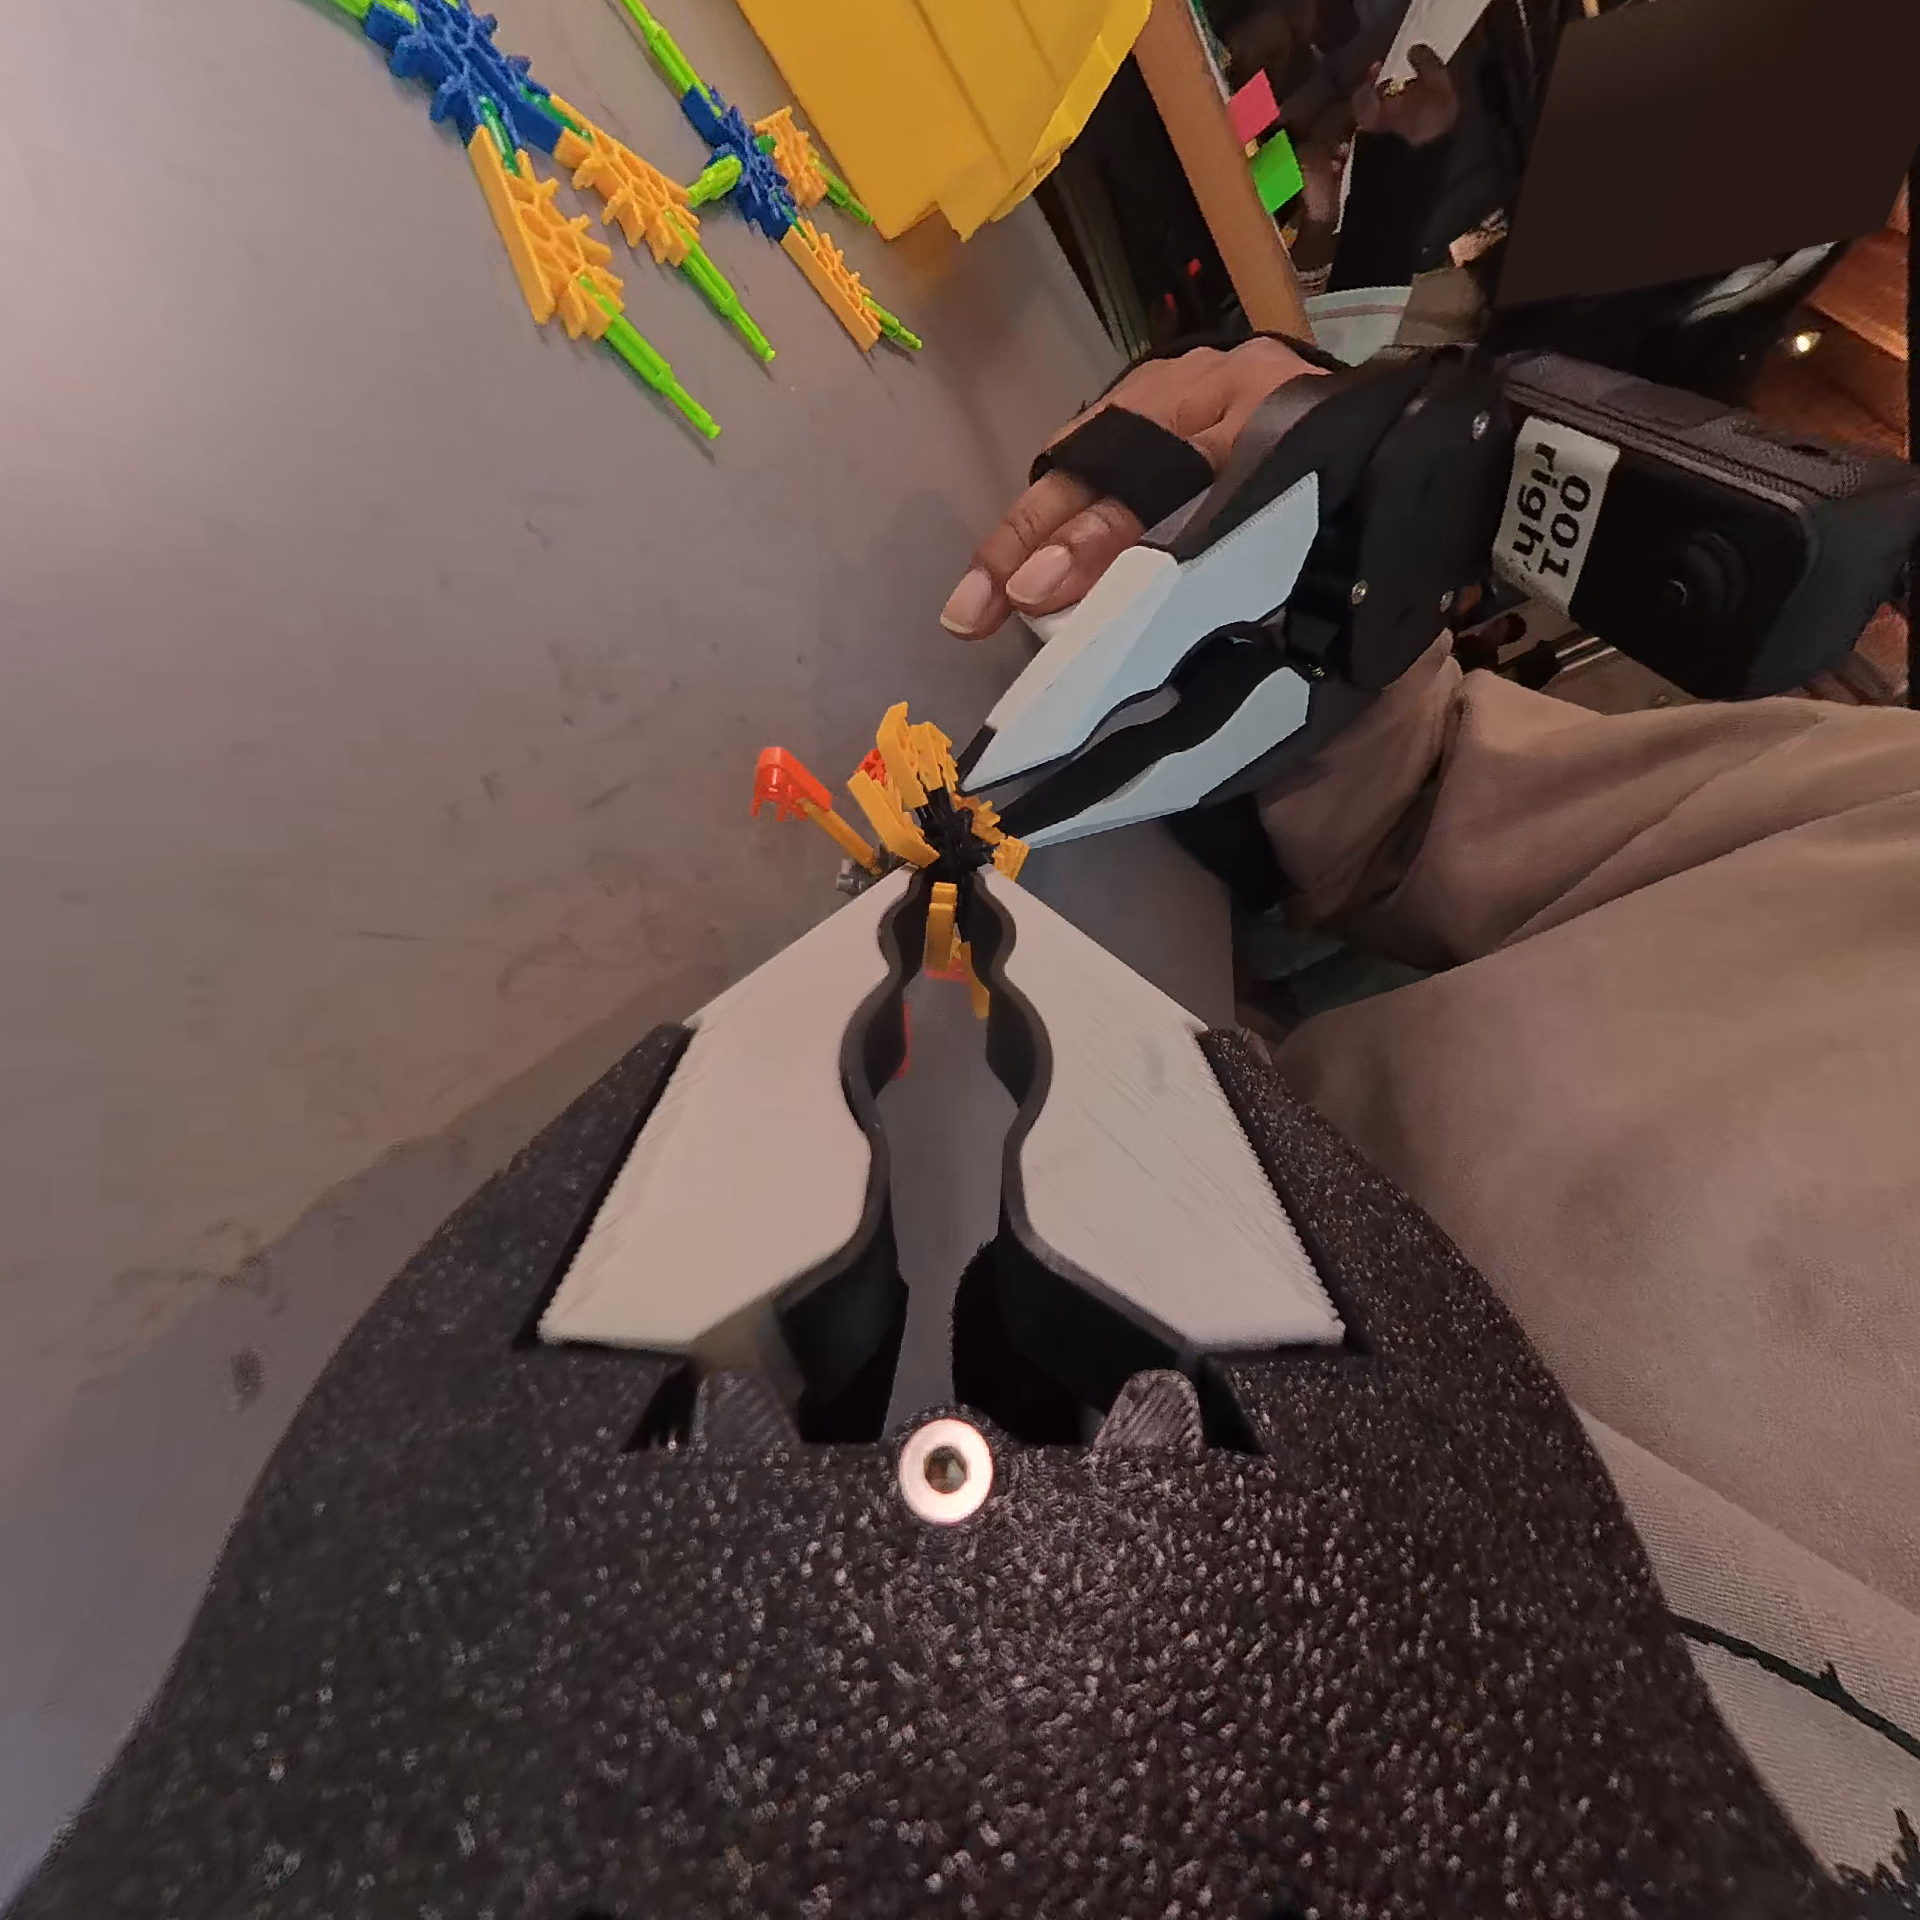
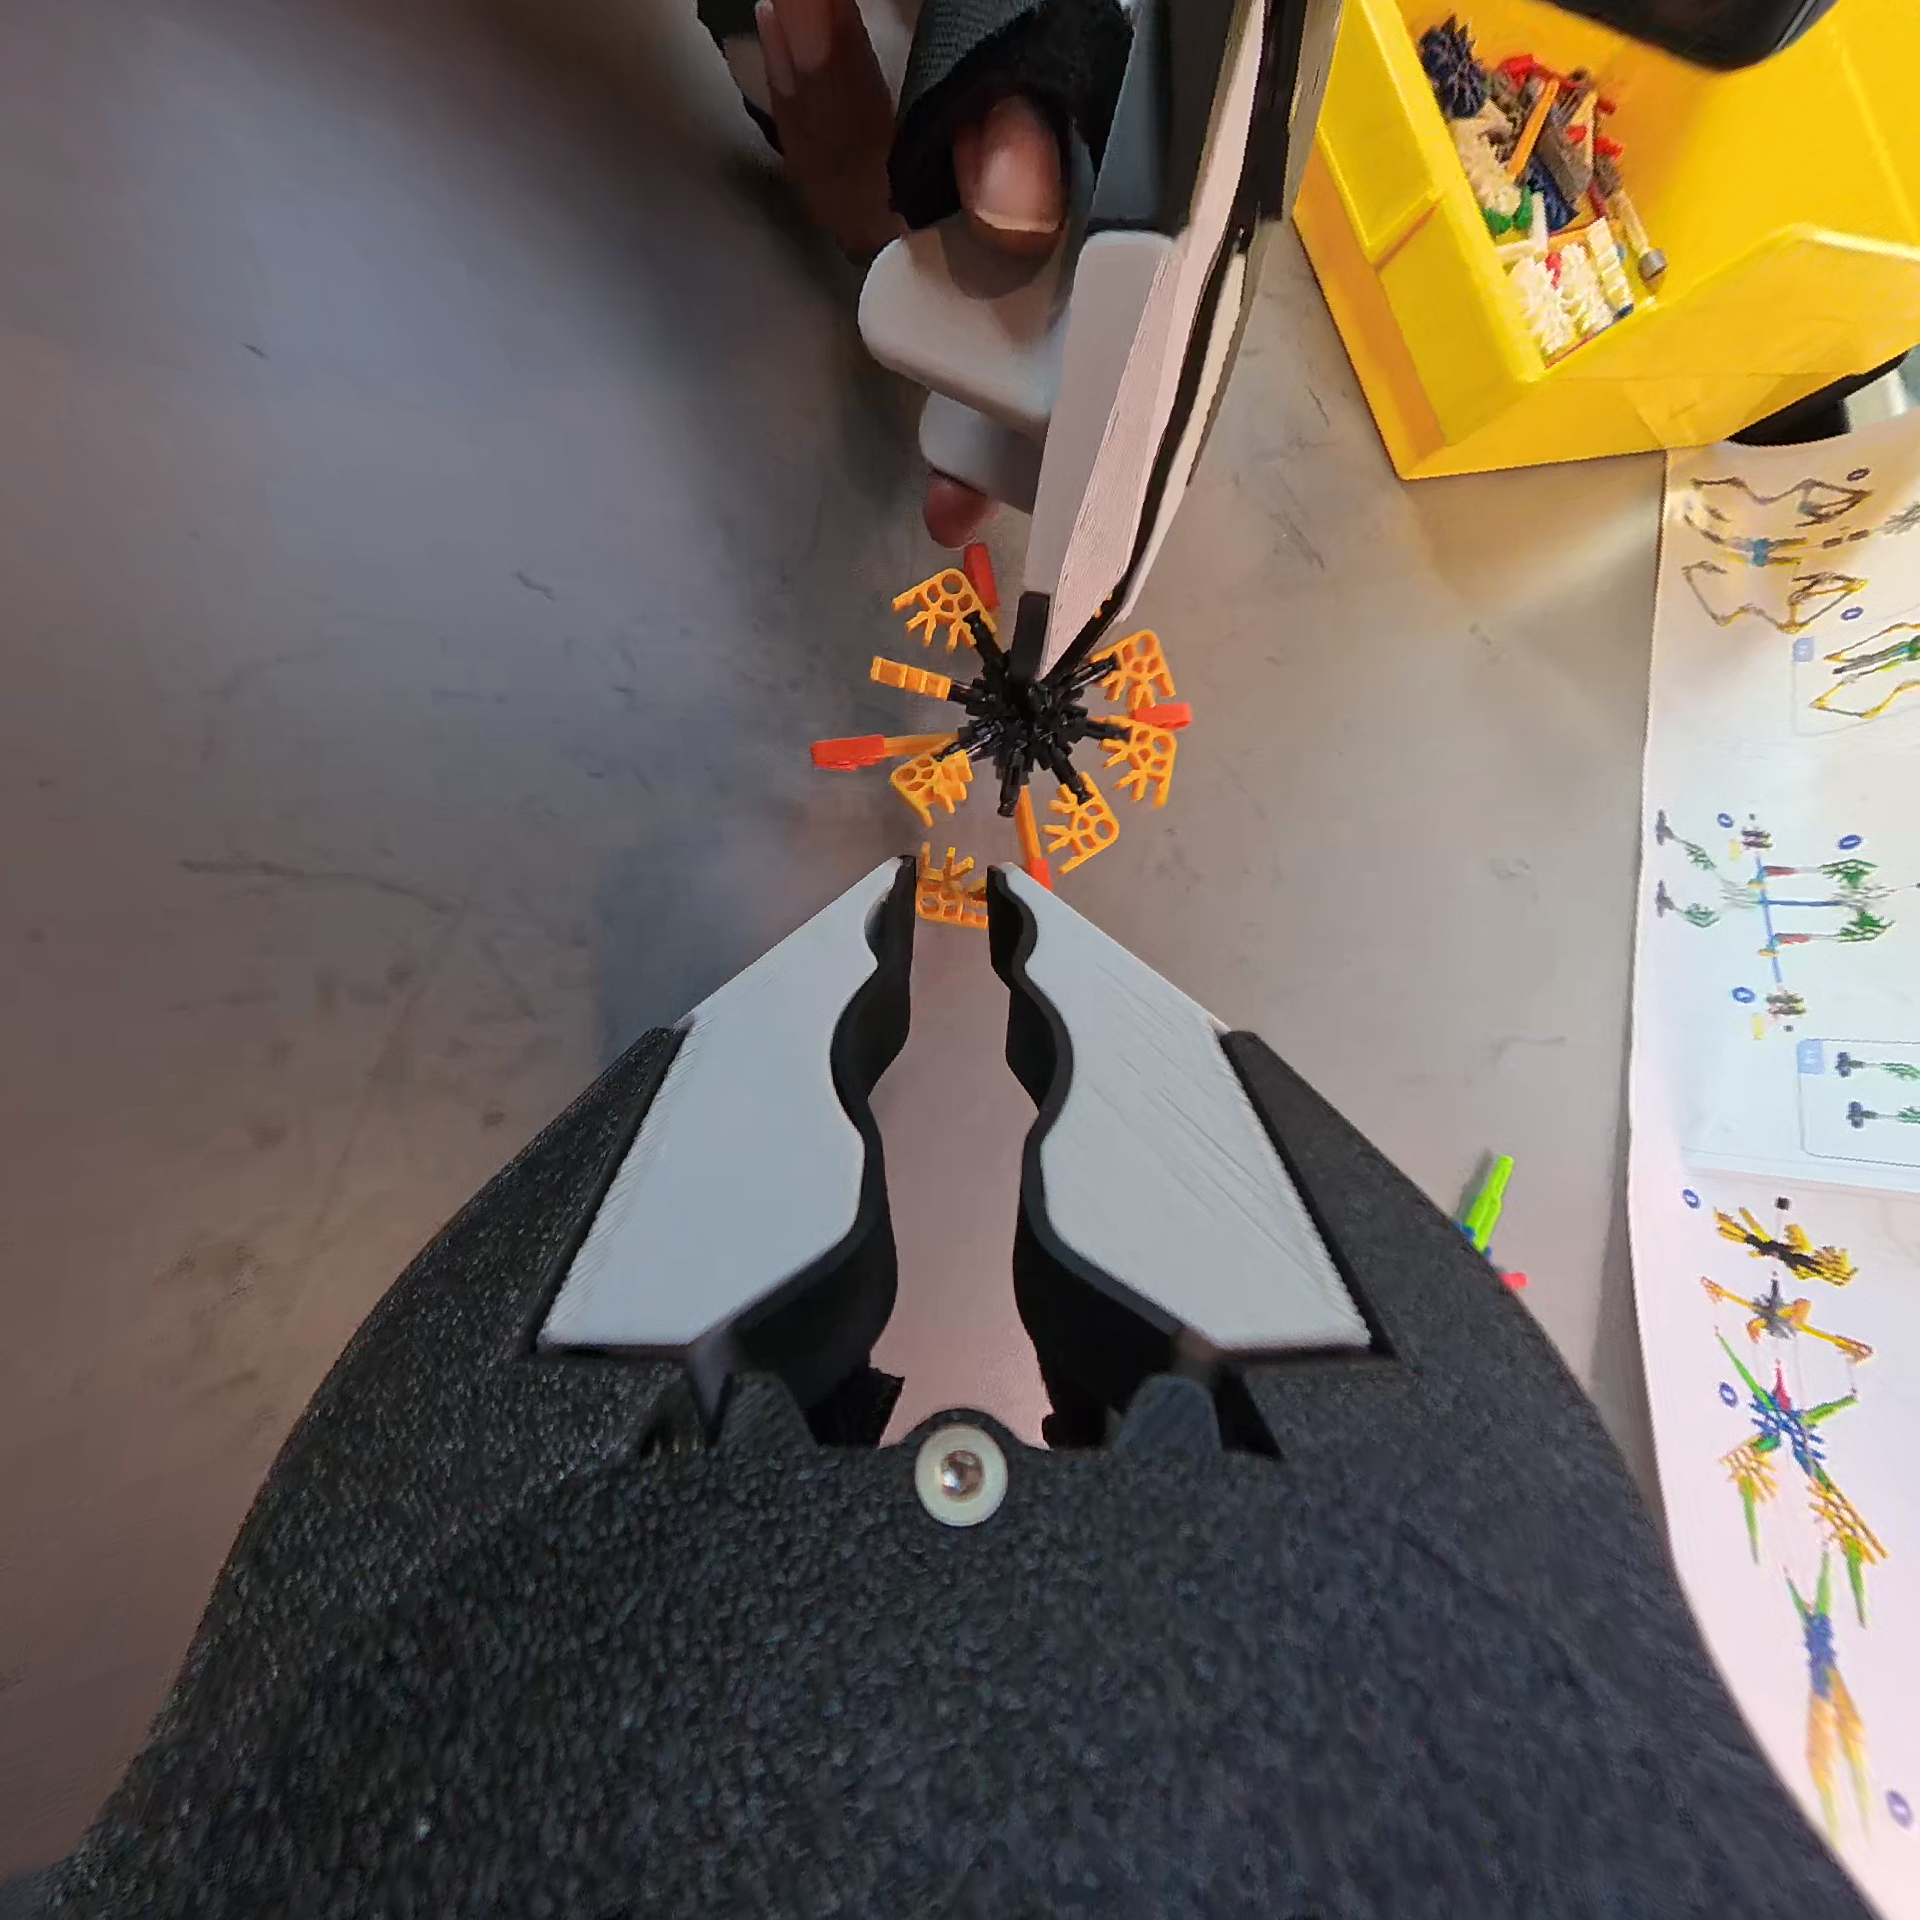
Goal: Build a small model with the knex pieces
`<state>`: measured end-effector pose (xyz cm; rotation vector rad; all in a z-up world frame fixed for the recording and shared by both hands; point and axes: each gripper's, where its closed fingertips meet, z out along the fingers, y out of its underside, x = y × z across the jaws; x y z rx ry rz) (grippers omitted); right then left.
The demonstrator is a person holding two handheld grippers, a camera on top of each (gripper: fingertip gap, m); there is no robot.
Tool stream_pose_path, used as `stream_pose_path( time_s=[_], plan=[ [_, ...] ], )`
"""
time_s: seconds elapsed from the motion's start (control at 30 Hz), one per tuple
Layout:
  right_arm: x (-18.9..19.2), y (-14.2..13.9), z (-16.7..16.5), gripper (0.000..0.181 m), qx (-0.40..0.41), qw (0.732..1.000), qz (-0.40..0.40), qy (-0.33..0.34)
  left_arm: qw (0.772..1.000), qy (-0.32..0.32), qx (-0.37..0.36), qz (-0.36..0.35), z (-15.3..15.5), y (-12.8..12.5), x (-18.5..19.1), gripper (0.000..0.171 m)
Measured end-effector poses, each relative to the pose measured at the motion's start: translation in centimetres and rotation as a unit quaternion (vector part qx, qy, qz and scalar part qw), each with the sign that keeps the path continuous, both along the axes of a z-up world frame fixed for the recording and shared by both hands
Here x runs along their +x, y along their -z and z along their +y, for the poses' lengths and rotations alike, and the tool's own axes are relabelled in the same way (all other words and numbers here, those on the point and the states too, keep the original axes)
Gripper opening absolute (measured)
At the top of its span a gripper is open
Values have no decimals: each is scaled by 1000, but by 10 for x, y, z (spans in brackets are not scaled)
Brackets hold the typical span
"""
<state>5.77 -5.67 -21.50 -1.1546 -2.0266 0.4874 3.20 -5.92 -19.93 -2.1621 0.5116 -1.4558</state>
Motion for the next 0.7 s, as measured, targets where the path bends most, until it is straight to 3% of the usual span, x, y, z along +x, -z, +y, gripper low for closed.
stream_pose_path(
  time_s=[0.2,0.43,0.53,0.7],
  plan=[
    [16,3,2,12,-37,998,-20,38,987,12,140,76,-1,-11,10,6],
    [18,10,8,12,-52,996,-34,67,975,-7,177,135,7,-1,11,6],
    [16,13,6,12,-72,994,-48,68,980,-8,156,127,5,0,10,6],
    [13,20,8,12,-78,992,-68,78,997,-11,44,57,0,4,11,6]
  ],
)
